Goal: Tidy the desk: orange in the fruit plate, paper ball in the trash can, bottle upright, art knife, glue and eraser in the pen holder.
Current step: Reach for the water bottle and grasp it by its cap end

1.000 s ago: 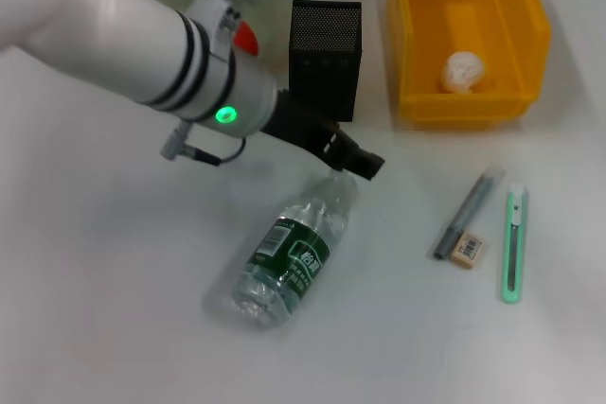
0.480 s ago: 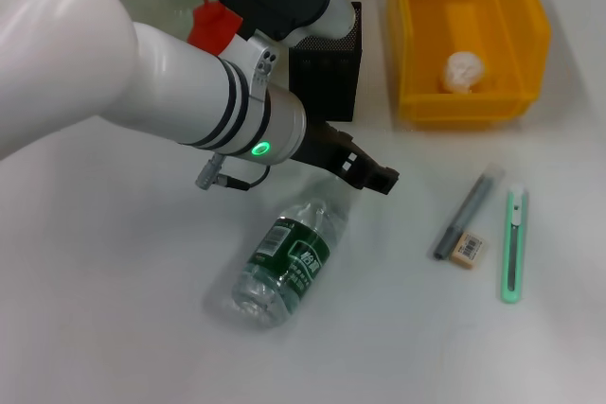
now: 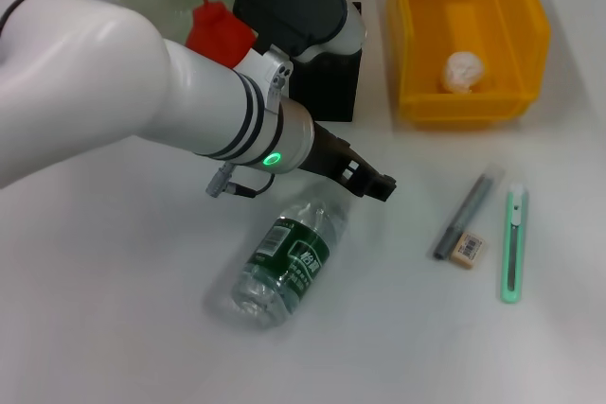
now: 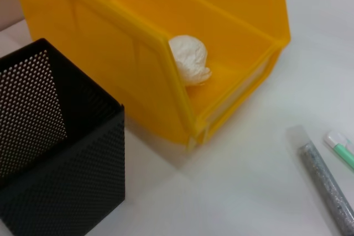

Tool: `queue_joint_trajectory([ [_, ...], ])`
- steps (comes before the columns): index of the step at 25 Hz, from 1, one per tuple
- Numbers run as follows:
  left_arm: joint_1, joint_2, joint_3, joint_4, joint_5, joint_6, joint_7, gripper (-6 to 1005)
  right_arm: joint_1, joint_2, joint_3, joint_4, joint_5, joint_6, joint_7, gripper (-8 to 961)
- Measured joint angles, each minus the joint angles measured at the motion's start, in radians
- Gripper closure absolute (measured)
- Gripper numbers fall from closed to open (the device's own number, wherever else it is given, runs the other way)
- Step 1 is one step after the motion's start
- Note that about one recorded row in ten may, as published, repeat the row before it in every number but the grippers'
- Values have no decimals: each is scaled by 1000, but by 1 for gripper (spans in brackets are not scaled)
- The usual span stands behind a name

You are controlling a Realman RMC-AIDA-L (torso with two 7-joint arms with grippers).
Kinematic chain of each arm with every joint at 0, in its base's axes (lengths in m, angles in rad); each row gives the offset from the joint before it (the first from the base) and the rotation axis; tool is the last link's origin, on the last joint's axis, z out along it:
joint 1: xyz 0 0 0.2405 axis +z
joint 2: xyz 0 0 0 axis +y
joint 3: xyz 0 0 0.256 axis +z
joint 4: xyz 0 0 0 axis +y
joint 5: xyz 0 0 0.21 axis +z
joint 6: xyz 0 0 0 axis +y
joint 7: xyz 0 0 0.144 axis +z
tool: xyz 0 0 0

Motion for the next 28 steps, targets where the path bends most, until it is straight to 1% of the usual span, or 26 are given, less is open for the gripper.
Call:
queue_joint_trajectory([
  [1,-12,0,14,-23,1,-18,-6,232,-2,0,0,0,0,0,0,354],
  [7,-14,0,18,-28,2,-27,-7,232,-12,6,0,0,1,-4,-1,355],
  [16,-44,0,29,-87,4,-43,-7,233,-14,10,0,0,4,-11,-11,355],
  [28,-53,0,37,-112,5,-45,-7,233,-14,11,0,0,5,-11,-11,356],
])
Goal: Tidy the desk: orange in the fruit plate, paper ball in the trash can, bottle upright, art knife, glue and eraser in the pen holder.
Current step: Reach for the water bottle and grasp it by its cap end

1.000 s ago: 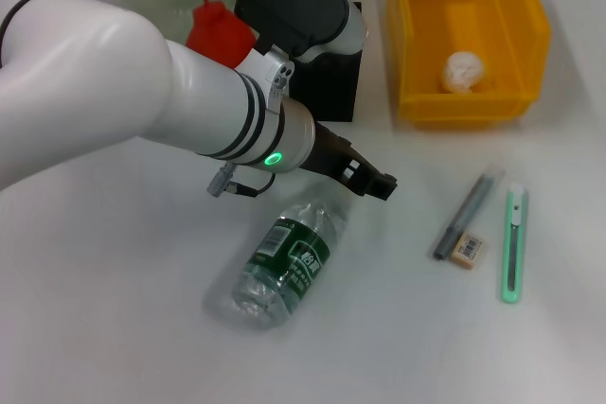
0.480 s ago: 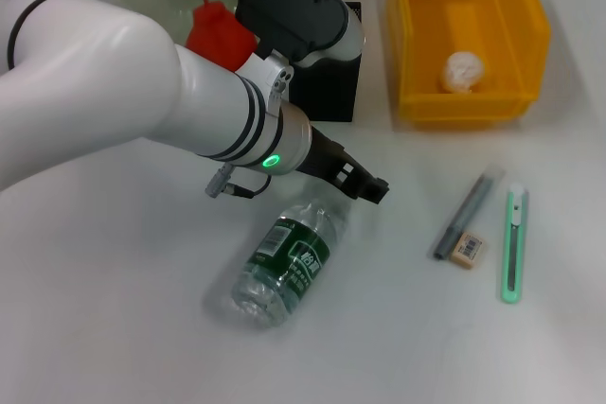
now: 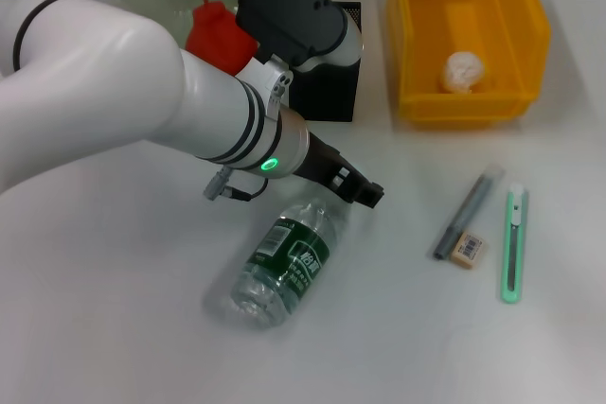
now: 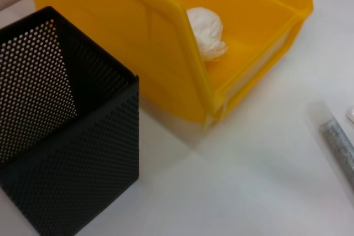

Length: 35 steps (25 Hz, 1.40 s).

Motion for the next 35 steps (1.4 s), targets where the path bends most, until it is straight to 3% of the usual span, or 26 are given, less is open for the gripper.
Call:
queue_joint_trajectory([
  [20,-11,0,33,-2,15,20,1,248,-5,0,0,26,0,-23,-2,358],
  [25,-11,0,35,-2,27,34,2,402,-9,2,0,28,1,-32,-2,359],
  [35,-10,0,35,2,30,56,4,531,-11,3,2,48,6,-41,-2,359],
])
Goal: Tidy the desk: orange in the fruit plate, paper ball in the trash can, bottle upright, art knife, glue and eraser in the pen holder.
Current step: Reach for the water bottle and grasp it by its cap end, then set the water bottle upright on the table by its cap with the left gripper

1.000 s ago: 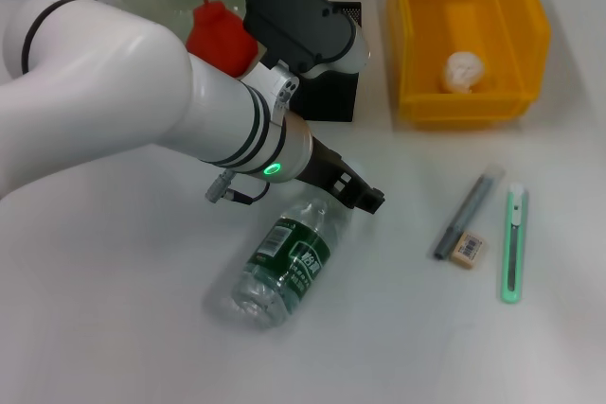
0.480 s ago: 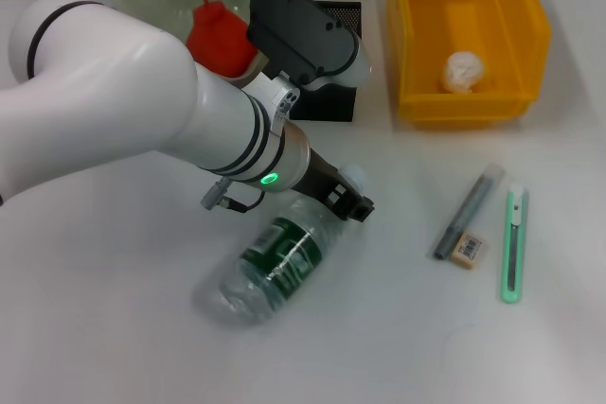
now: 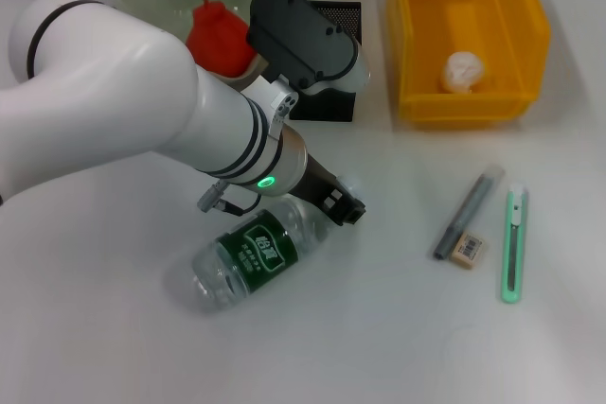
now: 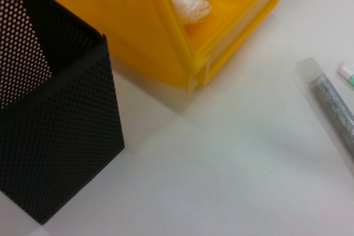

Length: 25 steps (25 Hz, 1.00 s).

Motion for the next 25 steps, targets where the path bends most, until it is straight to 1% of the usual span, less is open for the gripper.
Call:
queue_joint_trajectory([
  [7,6,0,0,8,0,17,6,556,-1,0,0,1,0,-1,0,359],
  [11,20,0,-5,35,0,26,14,551,0,0,0,1,0,-1,0,359],
  [13,62,4,-26,102,0,28,40,549,1,0,0,1,0,-1,0,359],
  [15,78,5,-39,122,-2,29,55,546,2,0,0,1,0,-1,0,359],
  [16,109,5,-69,159,-6,29,83,545,3,0,0,2,0,-1,0,359],
  [17,109,5,-69,159,-6,29,83,544,3,0,0,2,0,-1,0,359],
  [18,138,5,-94,189,-8,28,105,543,3,0,0,2,0,-1,0,359],
  [19,138,5,-94,189,-8,28,105,541,3,0,0,2,0,-1,0,359],
  [22,177,6,-143,217,-10,17,139,538,6,0,0,2,0,-1,0,359],
  [23,203,5,-174,233,-17,3,161,536,9,0,0,2,0,-1,0,359],
  [24,203,5,-174,233,-17,3,161,535,9,0,0,2,0,-1,0,359],
  [25,218,6,-190,241,-28,-9,177,534,9,0,0,2,0,-1,0,359],
])
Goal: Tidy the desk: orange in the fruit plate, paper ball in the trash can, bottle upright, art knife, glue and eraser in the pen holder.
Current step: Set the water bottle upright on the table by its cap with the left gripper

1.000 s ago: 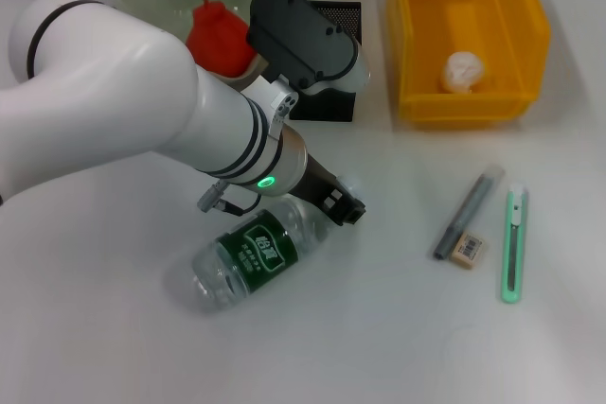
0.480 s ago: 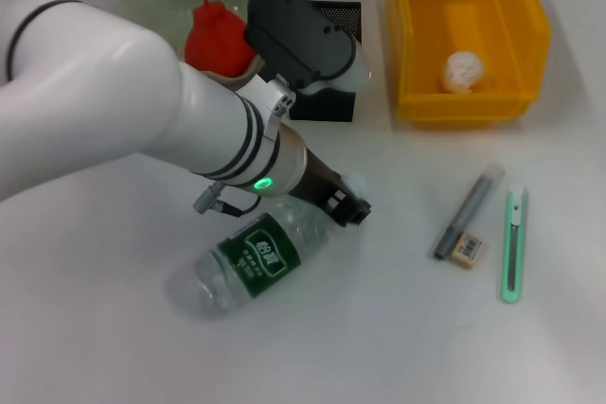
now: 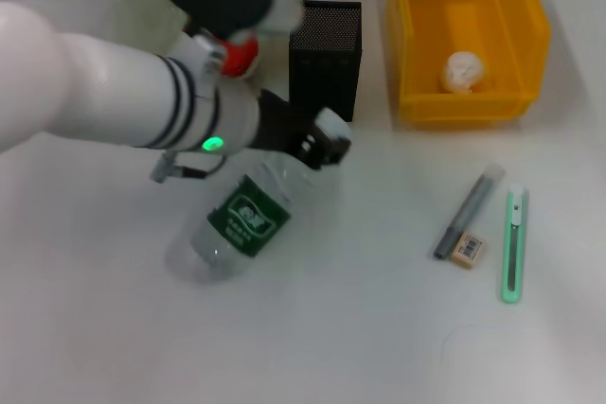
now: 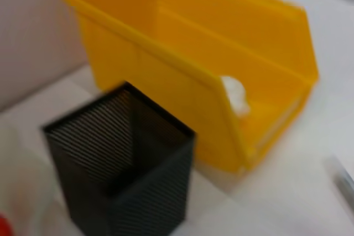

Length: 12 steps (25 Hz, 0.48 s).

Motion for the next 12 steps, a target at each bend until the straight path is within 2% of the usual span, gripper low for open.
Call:
queue_joint_trajectory([
  [3,35,1,-38,13,-41,-30,45,530,6,0,0,0,0,2,0,359],
  [4,82,2,-99,19,-136,-67,135,529,6,0,0,0,0,2,0,359],
  [8,132,2,-174,19,-257,-100,245,524,14,0,0,0,-1,7,0,359],
  [12,163,2,-212,16,-301,-120,303,519,20,0,0,0,-1,9,0,359],
])
